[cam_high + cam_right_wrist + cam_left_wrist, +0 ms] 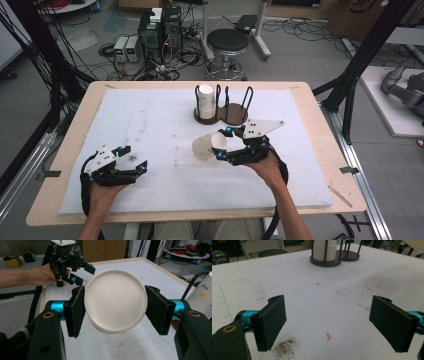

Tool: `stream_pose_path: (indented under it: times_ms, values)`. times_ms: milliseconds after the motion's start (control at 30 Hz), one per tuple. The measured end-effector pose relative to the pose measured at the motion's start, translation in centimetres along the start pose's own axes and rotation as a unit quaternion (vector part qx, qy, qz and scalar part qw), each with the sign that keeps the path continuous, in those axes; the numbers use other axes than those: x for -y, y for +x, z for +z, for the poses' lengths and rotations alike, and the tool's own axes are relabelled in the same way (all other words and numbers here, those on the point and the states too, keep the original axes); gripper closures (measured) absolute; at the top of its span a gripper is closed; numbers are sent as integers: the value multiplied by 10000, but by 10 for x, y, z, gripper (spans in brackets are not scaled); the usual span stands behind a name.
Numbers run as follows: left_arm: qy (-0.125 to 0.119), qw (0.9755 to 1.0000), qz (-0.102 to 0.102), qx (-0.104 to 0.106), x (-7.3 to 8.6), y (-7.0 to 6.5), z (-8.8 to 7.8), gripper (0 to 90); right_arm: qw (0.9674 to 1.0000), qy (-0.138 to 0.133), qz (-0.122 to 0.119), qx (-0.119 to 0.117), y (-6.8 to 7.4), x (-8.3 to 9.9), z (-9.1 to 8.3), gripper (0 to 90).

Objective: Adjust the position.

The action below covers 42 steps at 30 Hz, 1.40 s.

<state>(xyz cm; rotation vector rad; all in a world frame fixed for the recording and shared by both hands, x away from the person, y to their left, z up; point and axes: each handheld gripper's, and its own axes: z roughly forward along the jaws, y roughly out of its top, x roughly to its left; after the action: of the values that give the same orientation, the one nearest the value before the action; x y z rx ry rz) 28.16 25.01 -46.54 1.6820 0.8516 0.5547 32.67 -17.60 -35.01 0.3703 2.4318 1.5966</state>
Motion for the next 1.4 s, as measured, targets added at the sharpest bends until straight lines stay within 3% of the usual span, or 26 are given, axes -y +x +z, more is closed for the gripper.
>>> stream_pose_path:
  times_ms: [200,300,400,467,567,667,833,967,1200,1400]
  values:
    - [-11,9998,19,177,-2,1,-1,140,10000,9,30,-7,-2,1,-1,374]
    - [-147,9988,202,421,-12,2,-3,140,10000,7,71,-47,-2,1,-2,374]
    - [-270,9957,356,807,-27,4,-6,140,9999,-37,71,-97,-3,1,-2,374]
    - [-271,9917,425,1184,-39,4,-5,140,9998,-41,91,-150,-2,1,-2,374]
    - [-228,9829,600,1724,-55,4,-4,140,9997,-109,20,-214,-1,0,-2,375]
    - [-260,9753,720,2070,-69,5,-3,140,9994,-102,13,-328,1,-1,-2,374]
    - [-221,9678,816,2373,-81,4,1,140,9989,-152,-43,-449,2,-2,-2,375]
    - [-230,9634,811,2546,-83,-2,5,140,9973,-234,-76,-688,1,-3,-3,375]
    - [-342,9472,897,3058,-88,-27,27,138,9944,-326,-160,-989,1,-3,-1,375]
    - [-401,9368,973,3336,-96,-50,48,138,9927,-351,-186,-1142,2,-3,0,375]
